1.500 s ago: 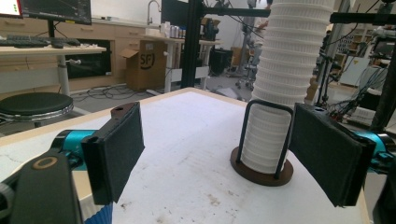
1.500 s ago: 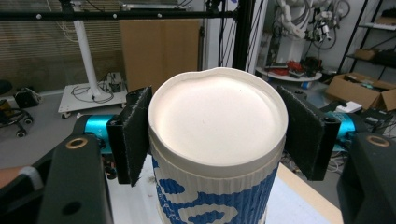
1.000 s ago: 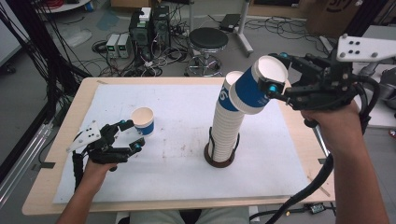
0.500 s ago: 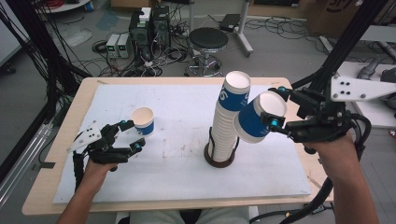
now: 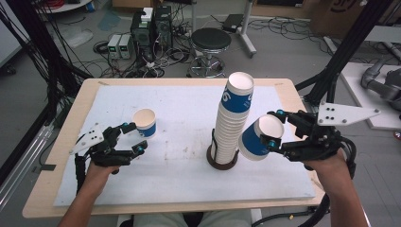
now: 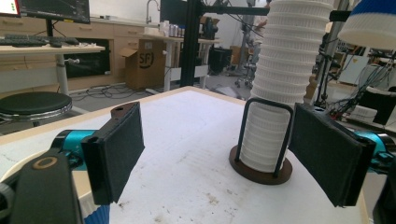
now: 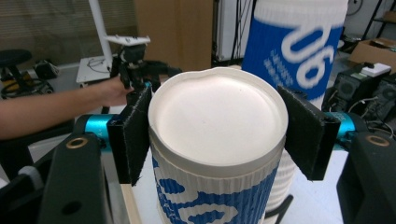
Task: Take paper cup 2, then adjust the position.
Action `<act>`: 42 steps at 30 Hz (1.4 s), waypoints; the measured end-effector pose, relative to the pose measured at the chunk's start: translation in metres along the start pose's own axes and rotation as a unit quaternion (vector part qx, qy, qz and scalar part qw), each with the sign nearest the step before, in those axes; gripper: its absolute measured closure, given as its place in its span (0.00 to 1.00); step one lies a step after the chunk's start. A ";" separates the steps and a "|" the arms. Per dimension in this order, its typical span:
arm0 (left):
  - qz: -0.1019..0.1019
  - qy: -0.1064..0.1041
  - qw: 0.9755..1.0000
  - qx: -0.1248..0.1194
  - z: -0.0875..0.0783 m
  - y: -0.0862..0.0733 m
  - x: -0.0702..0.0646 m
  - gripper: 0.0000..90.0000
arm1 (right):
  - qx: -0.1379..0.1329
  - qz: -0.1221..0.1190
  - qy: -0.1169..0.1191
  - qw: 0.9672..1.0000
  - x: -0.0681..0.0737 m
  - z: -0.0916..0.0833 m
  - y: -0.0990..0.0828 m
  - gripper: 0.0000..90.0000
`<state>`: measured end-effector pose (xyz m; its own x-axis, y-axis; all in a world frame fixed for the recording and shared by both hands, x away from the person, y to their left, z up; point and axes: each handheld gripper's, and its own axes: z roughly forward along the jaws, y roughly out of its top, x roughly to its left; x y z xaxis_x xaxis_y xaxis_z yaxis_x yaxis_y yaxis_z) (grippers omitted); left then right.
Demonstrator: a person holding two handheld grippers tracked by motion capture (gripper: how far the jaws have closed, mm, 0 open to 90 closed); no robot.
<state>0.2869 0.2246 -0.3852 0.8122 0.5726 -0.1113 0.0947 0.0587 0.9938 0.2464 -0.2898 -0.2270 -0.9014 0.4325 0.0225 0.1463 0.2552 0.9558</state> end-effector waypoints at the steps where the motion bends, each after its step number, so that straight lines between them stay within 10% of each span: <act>1: -0.002 0.000 1.000 -0.001 0.000 0.000 0.000 0.20 | 0.002 0.000 -0.001 1.000 0.000 0.001 -0.003 0.35; 29: 0.005 -0.038 0.999 0.010 0.010 -0.001 -0.009 0.20 | 0.023 0.002 0.036 0.999 0.004 0.045 -0.049 0.35; 42: 0.007 -0.120 0.993 0.006 0.026 0.002 -0.033 0.19 | 0.017 -0.009 0.078 0.997 0.014 0.084 -0.061 0.35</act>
<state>0.2754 0.1851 -0.3799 0.9273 0.3616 -0.0970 0.0881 0.0410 0.9953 0.2589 -0.2265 -0.3091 -0.9561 0.2879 0.0537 0.1408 0.2912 0.9462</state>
